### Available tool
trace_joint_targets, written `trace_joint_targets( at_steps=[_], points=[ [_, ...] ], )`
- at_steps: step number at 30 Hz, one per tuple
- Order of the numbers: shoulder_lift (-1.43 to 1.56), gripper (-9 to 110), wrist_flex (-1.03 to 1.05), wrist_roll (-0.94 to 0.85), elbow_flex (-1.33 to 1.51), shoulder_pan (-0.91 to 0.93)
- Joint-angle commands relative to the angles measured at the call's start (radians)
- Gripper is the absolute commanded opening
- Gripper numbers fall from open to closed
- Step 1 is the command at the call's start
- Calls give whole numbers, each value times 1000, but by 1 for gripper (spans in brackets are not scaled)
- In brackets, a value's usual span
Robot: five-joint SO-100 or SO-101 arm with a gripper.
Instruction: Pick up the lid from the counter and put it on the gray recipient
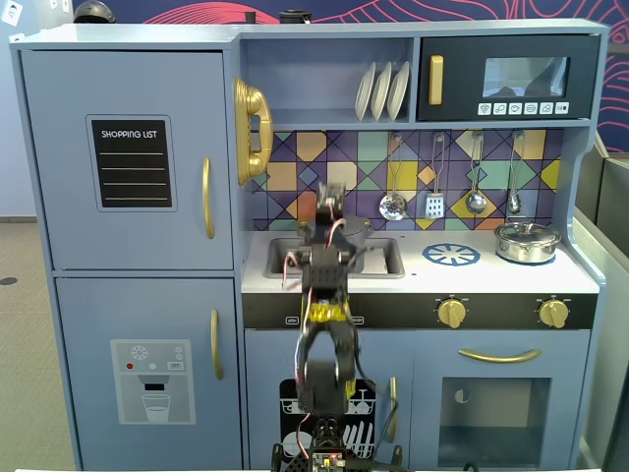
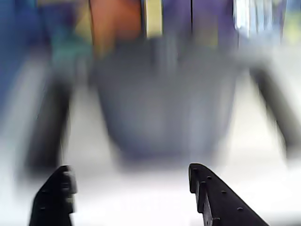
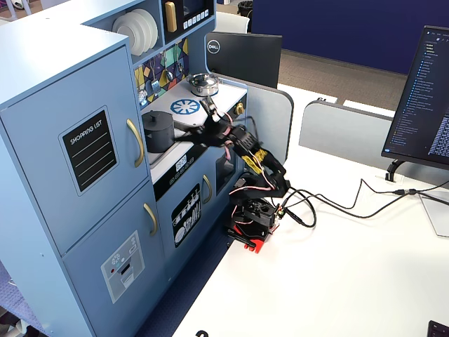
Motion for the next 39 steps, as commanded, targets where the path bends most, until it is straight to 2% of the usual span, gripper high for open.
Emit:
trace_joint_targets(
  at_steps=[1, 4, 11, 16, 25, 39],
  points=[
    [86, 9, 187, 9, 75, -6],
    [77, 0, 291, 94, 178, -58],
    [133, 0, 291, 110, 591, -114],
    [222, 0, 347, 158, 755, -127],
    [359, 0, 584, 86, 900, -26],
    [380, 3, 600, 64, 900, 6]
  ],
)
